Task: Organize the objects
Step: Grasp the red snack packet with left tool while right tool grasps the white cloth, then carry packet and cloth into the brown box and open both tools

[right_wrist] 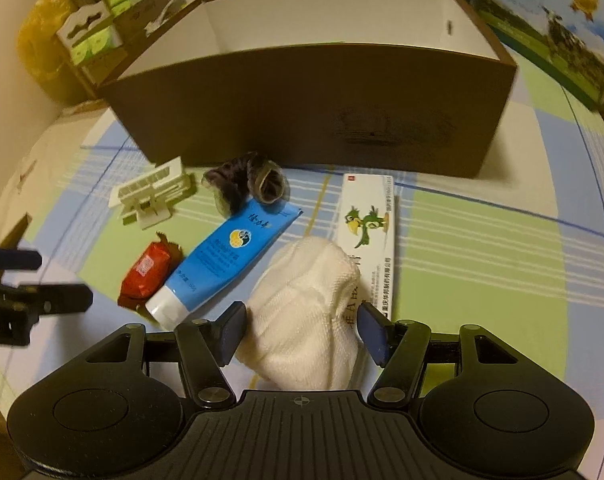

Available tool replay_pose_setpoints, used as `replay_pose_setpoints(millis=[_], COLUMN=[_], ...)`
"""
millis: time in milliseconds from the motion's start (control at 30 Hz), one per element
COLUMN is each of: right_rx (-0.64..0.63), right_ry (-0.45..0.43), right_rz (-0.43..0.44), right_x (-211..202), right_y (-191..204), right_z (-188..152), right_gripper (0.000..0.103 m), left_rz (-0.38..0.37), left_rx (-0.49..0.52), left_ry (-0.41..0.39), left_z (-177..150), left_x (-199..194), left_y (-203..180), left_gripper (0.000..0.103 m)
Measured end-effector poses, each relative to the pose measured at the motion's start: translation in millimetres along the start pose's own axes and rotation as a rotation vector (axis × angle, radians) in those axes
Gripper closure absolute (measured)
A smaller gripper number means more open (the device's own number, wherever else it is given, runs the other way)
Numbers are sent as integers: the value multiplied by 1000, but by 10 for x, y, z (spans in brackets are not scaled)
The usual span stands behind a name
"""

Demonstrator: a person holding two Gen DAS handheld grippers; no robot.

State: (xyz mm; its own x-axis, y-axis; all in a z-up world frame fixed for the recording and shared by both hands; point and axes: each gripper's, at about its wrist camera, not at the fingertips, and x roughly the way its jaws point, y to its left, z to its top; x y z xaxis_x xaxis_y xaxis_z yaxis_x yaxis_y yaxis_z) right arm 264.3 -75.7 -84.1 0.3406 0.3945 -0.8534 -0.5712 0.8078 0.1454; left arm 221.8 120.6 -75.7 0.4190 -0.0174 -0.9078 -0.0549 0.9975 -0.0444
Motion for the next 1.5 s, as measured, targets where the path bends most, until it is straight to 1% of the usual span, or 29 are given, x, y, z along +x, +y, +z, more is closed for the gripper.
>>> replay_pose_setpoints(millis=[67,100,200,300,367,467,533,567,633,667,733,833,967,1100,1500], right_rx=[-22,-20,-24,-3,14,47,75,86,106,114,134,166,188,198,175], right_ry=[-5,-10,-22,-39,-48,-62,-71,-74,-83,-86,-89,-91,-90,-84,-92], right_rz=[11,19,42,43,42,39,36,33,23,20,15,7,3,1,23], right_x=[1,-5,-50,-129,-188,-294,-362,-388,-447,-478,-521,-569,-605,-607,-640], right_y=[17,15,15,-13,-54,-138,-208,-239,-301,-330,-384,-471,-551,-600,-606], right_z=[-13,-15,-12,-6,0,0,-1,1,-7,-16,-33,-73,-118,-157,-153], right_gripper=[65,72,76,76,76,76,76,76,76,76,76,76,76,76,76], left_rz=[-4,-5,-15,-33,-45,-66,-71,-74,-73,-79,-85,-83,-83,-74,-43], left_rx=[1,3,13,25,34,52,68,78,94,97,103,115,119,112,88], left_ry=[3,5,10,12,9,10,11,9,7,0,-1,4,11,35,4], left_z=[5,4,12,21,30,63,87,99,126,138,171,188,200,214,196], left_x=[31,47,102,164,210,305,359,390,442,453,468,505,534,607,501], left_y=[-3,-11,-39,-82,-121,-189,-232,-254,-286,-292,-302,-321,-323,-311,-225], left_gripper=[14,14,14,15,18,26,34,36,44,46,56,64,66,77,83])
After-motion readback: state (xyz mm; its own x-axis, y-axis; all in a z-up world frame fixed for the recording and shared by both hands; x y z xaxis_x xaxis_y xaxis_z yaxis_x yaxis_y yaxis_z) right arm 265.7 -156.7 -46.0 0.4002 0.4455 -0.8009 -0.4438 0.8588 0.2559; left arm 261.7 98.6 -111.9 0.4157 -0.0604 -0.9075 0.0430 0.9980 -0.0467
